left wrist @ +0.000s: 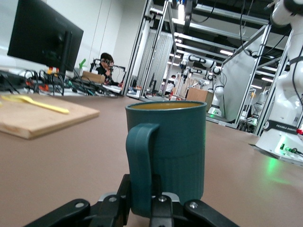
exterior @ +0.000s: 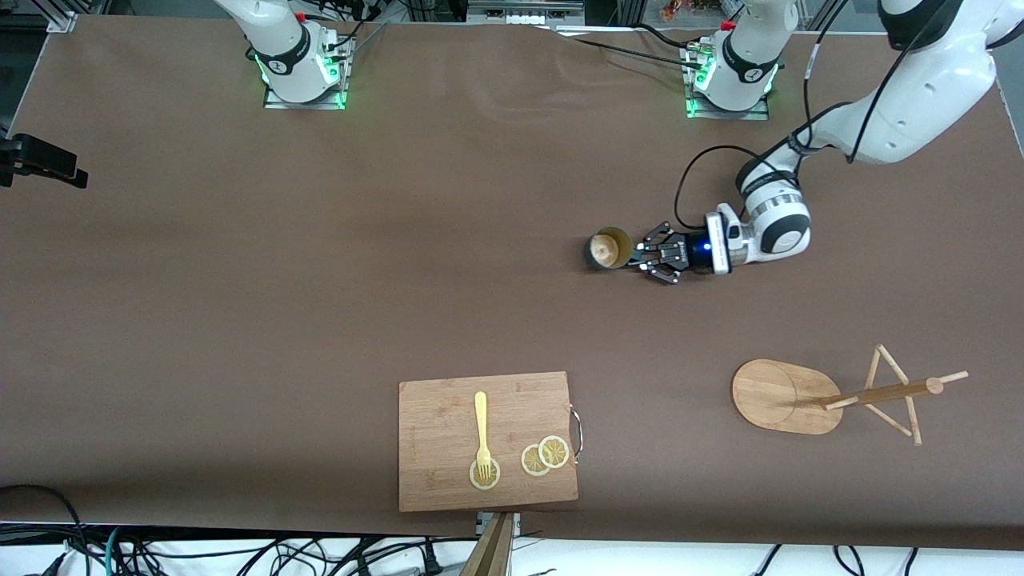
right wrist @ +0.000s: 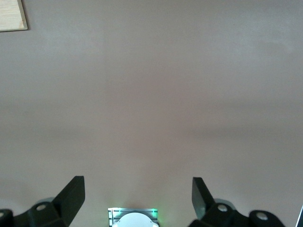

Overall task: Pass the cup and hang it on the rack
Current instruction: 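Lift the mug with the left gripper and carry it toward the rack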

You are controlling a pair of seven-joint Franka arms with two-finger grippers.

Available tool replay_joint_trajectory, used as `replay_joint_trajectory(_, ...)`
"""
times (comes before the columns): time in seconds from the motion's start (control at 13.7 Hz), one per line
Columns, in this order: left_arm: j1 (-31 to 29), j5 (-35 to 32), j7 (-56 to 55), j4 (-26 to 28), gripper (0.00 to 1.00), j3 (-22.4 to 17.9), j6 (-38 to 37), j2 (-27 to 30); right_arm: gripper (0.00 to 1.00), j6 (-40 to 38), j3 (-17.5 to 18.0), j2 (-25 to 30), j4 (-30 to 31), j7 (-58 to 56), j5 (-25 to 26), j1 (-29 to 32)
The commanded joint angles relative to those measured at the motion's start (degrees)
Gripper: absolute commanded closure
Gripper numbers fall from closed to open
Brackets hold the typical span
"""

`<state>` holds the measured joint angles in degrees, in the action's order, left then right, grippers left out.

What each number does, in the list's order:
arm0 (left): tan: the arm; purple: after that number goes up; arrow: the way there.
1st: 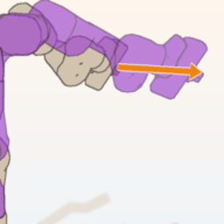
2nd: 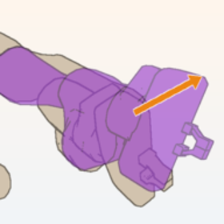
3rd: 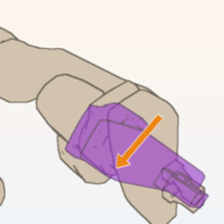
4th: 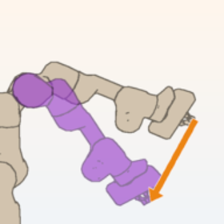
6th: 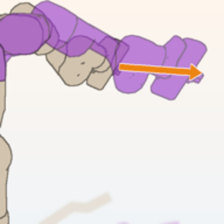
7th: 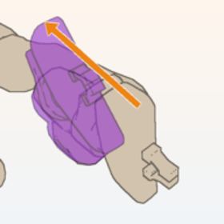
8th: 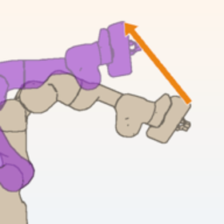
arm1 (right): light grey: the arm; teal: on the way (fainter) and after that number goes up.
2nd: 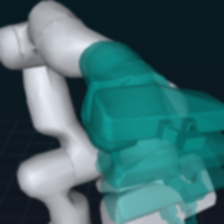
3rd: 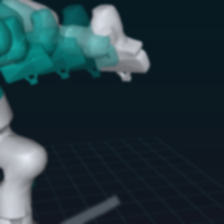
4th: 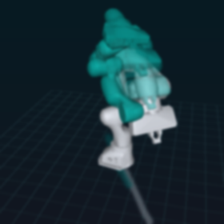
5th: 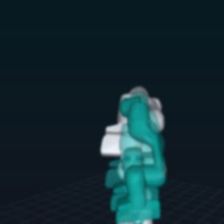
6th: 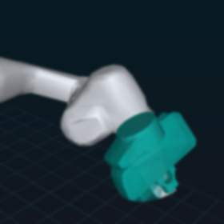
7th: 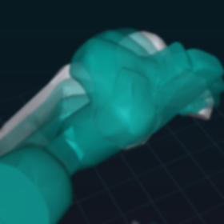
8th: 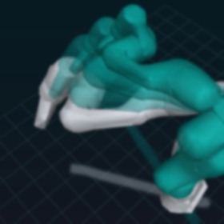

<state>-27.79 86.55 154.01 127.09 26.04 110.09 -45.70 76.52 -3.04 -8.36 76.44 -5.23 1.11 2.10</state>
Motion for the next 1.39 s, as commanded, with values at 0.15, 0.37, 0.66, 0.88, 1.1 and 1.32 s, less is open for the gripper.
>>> replay_joint_trajectory(0.15,-10.33,-10.85,-14.40,2.02,1.00,0.24,-7.86,10.08,0.00,0.74,0.23,0.80,0.99,-1.27,0.29,0.71)
replay_joint_trajectory(0.37,-17.72,-18.86,-25.75,1.67,1.00,0.15,-13.57,15.01,0.00,0.83,0.32,0.80,0.99,-1.36,0.56,0.63)
replay_joint_trajectory(0.66,-26.34,-25.37,-33.85,-0.70,1.00,0.15,-19.02,15.20,0.00,0.91,0.32,0.54,0.29,-1.27,0.65,0.71)
replay_joint_trajectory(0.88,-31.17,-27.66,-44.02,-2.55,1.00,0.15,-22.55,16.68,0.00,0.91,0.32,0.54,0.38,-1.36,0.65,0.63)
replay_joint_trajectory(1.1,-33.38,-28.90,-54.76,-6.58,1.00,0.15,-25.01,16.61,0.00,0.91,0.32,0.54,0.38,-1.36,0.65,0.71)
replay_joint_trajectory(1.32,-34.79,-28.90,-71.94,-10.54,1.00,0.15,-26.24,16.52,0.00,0.91,0.32,0.54,0.38,-1.36,0.73,0.80)
